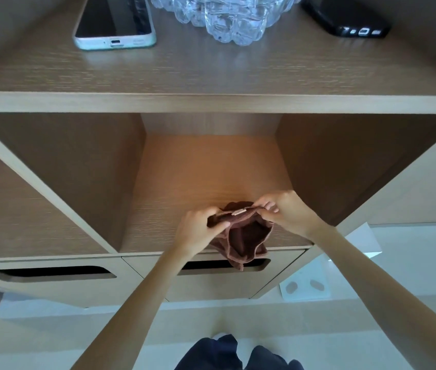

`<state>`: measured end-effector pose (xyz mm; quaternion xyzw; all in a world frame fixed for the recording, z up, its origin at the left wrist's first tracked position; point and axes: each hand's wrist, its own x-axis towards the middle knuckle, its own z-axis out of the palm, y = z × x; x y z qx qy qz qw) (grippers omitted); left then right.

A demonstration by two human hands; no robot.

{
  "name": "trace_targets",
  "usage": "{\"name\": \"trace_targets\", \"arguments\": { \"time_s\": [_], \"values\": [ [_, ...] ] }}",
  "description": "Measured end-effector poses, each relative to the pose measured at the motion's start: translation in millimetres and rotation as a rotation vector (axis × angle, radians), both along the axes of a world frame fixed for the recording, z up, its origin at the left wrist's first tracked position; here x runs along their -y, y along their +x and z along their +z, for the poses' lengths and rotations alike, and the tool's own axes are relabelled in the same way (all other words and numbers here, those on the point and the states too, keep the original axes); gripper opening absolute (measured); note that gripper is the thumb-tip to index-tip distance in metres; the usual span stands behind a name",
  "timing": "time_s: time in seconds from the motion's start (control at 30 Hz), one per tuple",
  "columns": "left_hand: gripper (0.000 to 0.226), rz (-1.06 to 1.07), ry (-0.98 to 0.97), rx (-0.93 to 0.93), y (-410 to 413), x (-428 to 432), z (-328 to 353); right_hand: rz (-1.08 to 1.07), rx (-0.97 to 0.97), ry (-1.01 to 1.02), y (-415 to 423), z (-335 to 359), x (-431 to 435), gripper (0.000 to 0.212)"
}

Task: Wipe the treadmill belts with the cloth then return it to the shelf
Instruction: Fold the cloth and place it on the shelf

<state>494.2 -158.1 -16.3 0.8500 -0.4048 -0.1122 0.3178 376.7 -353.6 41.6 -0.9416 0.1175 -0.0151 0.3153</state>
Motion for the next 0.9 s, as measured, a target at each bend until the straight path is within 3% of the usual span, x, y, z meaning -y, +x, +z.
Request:
{"name": "trace_targets", "arguments": {
  "time_s": [0.1,0.23,0.33,0.5,0.77,0.9],
  "values": [
    [0.025,0.024,0.091,-0.042,30,14,21,-0.049,-0.009,-0.060,37,15,14,0.020],
    [0.036,0.313,0.066,-0.040,70,43,49,-0.214,0.108,-0.066,79,31,24,0.034],
    [0.052,0.238,0.179,0.039,73,39,46,-0.177,0.013,-0.164,73,21,28,0.040],
    [0.038,-0.043,0.079,0.189,49,15,6,-0.080,-0.152,-0.161,36,-14,18,0.029],
    [0.060,0.063,0.125,0.022,80,34,-19,-0.014,-0.166,-0.038,21,-46,-20,0.031],
    [0.040,0.065,0.199,0.035,95,42,-17,-0.047,-0.204,-0.042,12,-54,-18,0.038]
  ]
}}
